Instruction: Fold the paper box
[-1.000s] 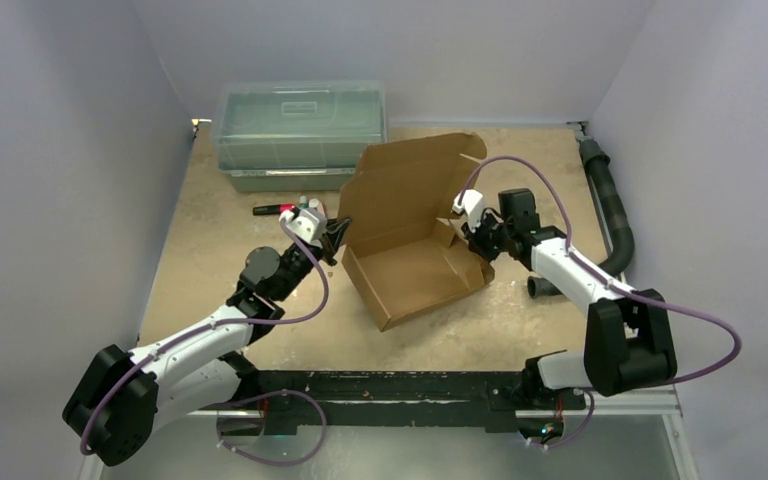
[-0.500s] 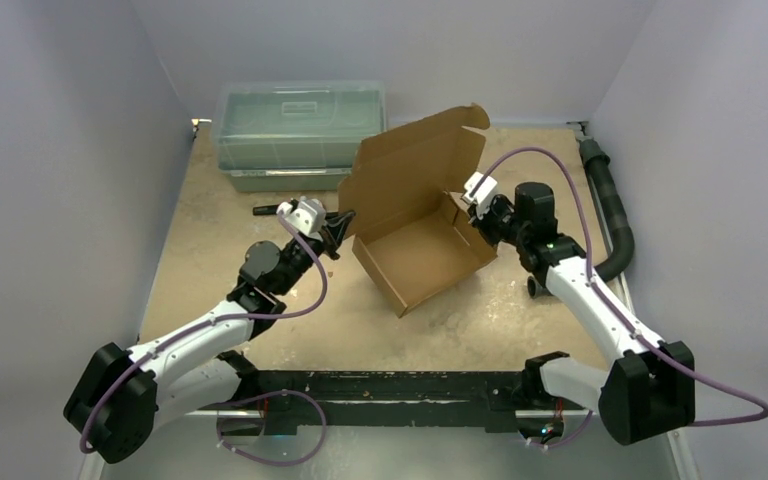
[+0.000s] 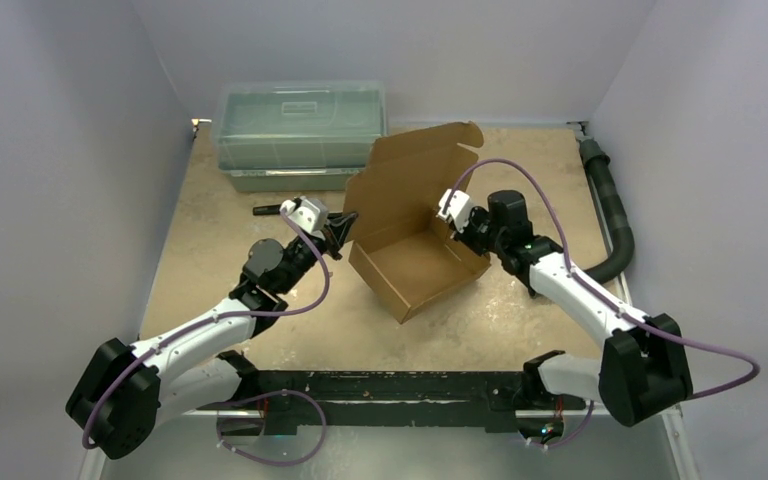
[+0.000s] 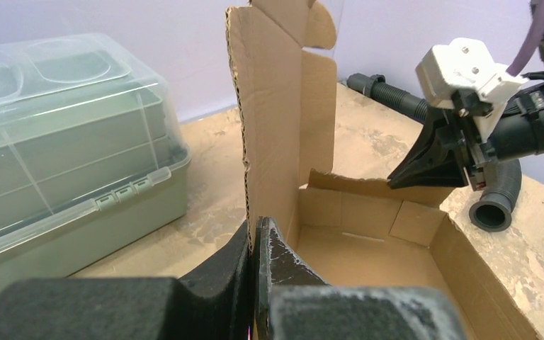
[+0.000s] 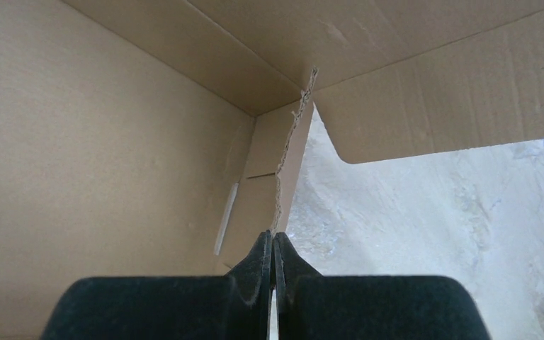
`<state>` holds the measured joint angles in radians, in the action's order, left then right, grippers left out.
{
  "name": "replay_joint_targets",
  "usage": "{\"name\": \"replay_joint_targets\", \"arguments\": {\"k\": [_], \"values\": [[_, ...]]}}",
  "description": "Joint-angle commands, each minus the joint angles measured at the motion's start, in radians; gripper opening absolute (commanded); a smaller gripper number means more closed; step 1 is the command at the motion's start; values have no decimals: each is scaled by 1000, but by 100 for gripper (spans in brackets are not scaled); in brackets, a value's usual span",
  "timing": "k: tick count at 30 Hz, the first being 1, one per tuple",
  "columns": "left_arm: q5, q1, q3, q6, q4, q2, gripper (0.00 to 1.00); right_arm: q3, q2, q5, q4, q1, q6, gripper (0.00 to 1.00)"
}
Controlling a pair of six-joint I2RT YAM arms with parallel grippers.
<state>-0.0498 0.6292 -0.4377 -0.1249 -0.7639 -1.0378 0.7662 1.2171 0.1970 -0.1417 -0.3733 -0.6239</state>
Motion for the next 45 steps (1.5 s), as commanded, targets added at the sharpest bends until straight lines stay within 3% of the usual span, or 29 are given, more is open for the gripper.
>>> {"name": "replay_joint_targets", "arguments": {"k": [1, 12, 20, 34, 45], "values": [[-31, 4, -6, -21, -34, 17, 0, -2, 22, -20, 29, -22, -13, 0], [-42, 5, -11, -21, -25, 15, 0, -5, 49, 41, -2, -34, -10, 0], [-52, 4, 3, -13, -17, 27, 0, 23, 108, 153, -72, -36, -2, 7], [-85, 5, 21, 27, 7, 49, 0, 81, 202, 238, -109, -3, 72, 27], [-97, 5, 8, 60, 13, 26, 0, 122, 222, 418, -181, 96, 99, 46]]}}
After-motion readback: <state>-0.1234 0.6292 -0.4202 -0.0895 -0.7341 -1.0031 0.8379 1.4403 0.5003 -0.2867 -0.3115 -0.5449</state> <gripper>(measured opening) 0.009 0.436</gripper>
